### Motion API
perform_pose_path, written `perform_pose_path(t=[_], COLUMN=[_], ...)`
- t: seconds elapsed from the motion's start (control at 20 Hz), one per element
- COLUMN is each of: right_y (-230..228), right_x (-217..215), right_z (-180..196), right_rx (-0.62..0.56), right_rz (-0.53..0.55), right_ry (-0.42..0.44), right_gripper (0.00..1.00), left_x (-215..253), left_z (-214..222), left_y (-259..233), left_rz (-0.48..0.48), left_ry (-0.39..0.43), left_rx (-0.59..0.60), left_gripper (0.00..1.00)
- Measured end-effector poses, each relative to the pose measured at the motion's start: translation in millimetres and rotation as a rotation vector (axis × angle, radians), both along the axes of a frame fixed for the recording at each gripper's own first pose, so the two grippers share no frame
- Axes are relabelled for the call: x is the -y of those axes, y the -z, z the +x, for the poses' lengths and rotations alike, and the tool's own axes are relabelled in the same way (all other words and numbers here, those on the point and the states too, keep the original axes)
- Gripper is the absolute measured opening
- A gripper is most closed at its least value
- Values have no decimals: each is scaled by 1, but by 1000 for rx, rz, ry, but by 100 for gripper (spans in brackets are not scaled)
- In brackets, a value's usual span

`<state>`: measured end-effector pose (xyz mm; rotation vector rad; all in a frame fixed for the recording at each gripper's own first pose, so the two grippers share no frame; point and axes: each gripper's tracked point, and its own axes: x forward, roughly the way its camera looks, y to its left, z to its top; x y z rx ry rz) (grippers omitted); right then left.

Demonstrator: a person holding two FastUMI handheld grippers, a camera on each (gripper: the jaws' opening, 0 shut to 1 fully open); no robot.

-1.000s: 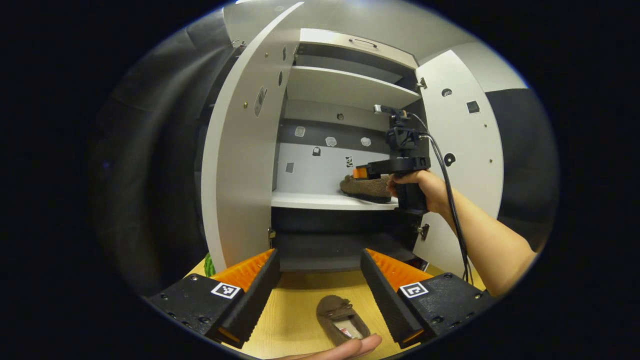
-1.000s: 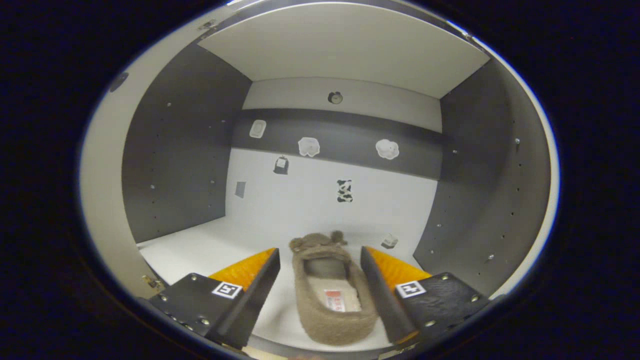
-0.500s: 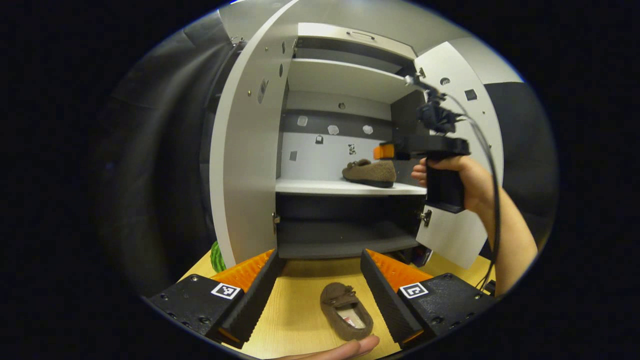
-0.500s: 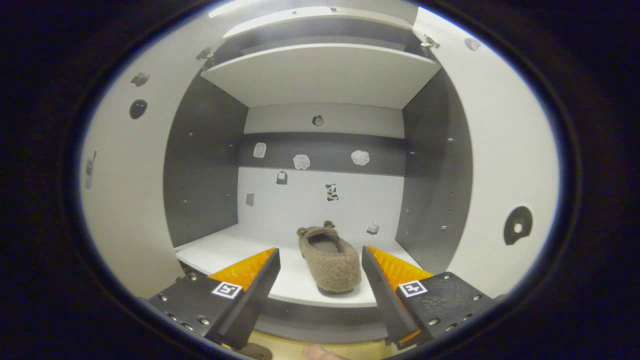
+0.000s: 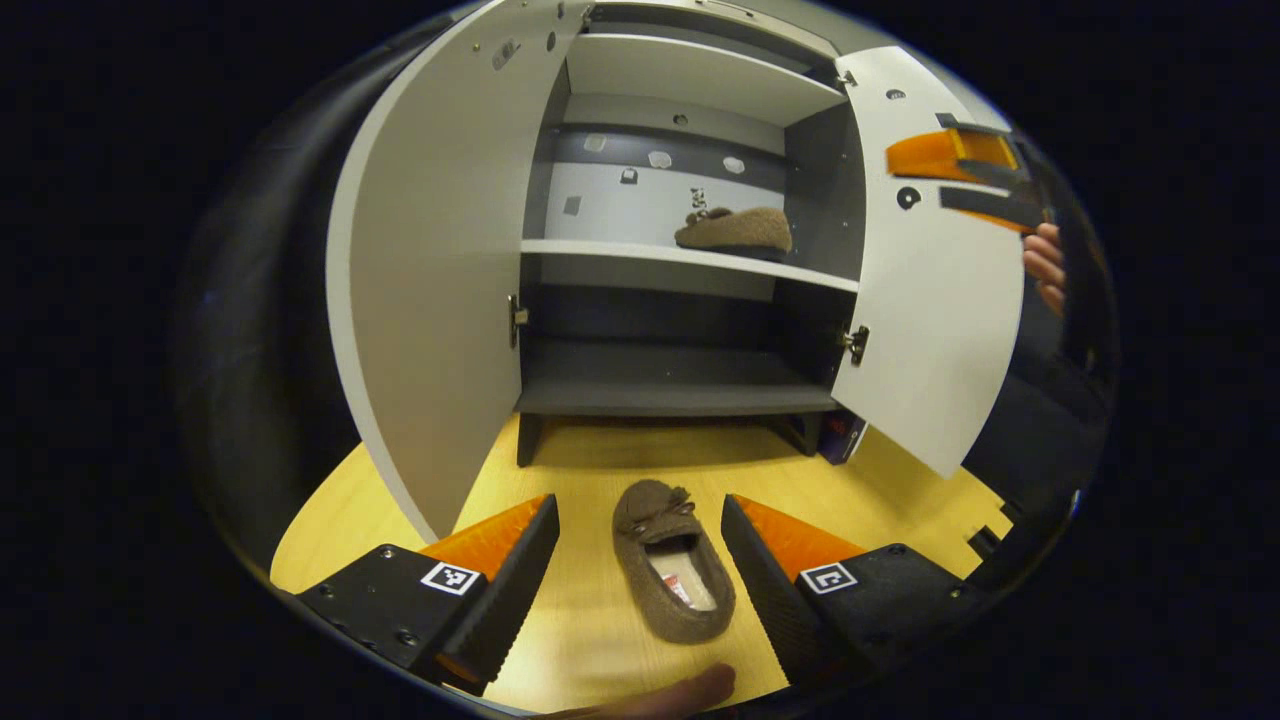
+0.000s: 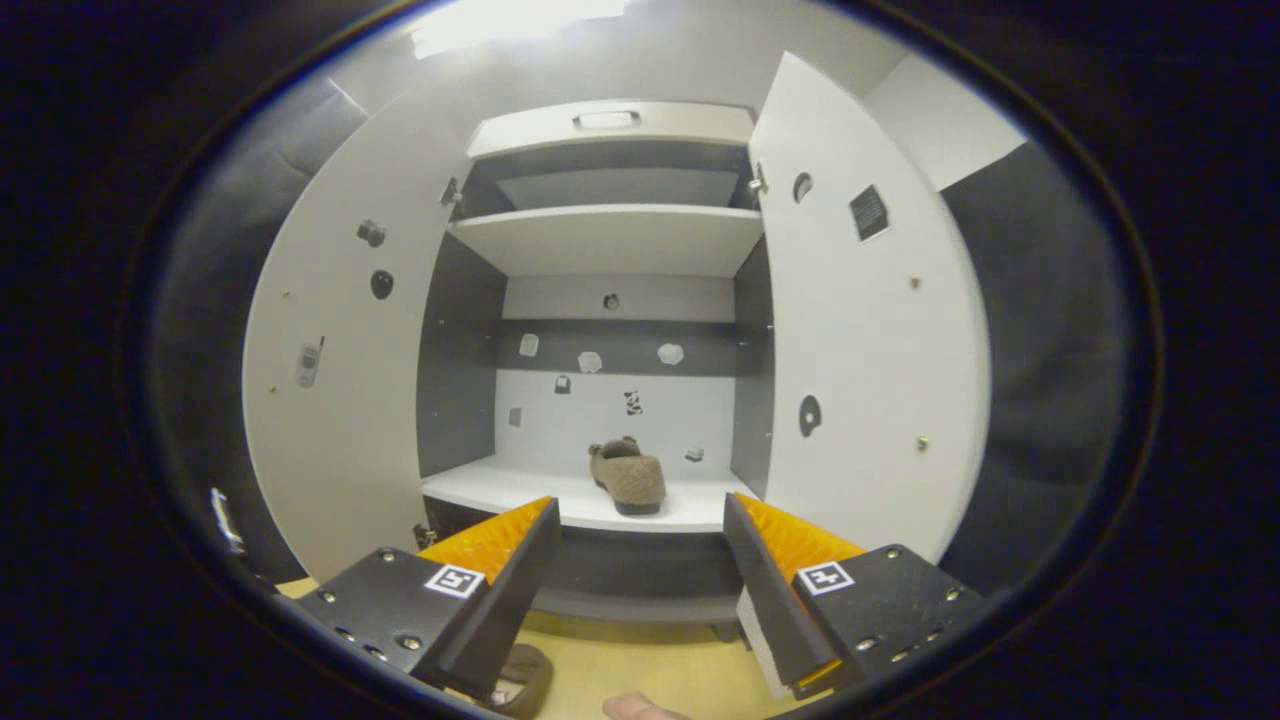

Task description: Grab one shoe with the right hand and put it into the shoe cabinet, grab the other shoe with the left hand and put it into the shoe cabinet; then close the right door with the right hand and the left door with the left hand.

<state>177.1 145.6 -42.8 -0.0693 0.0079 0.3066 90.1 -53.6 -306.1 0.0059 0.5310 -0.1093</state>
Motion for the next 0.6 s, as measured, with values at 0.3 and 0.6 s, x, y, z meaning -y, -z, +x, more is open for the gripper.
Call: perform_pose_path(t=[0.3, 0.6], right_y=[24, 54], right_x=[47, 81], right_z=[-62, -81], right_rx=[-19, -19], right_rz=[28, 3], right_ry=[41, 119], right_gripper=[97, 98], left_x=[0, -8], left_z=[5, 13], left_y=[58, 110], left_rz=[-3, 74], left_ry=[-22, -61], left_rx=[-146, -231], left_gripper=[100, 100])
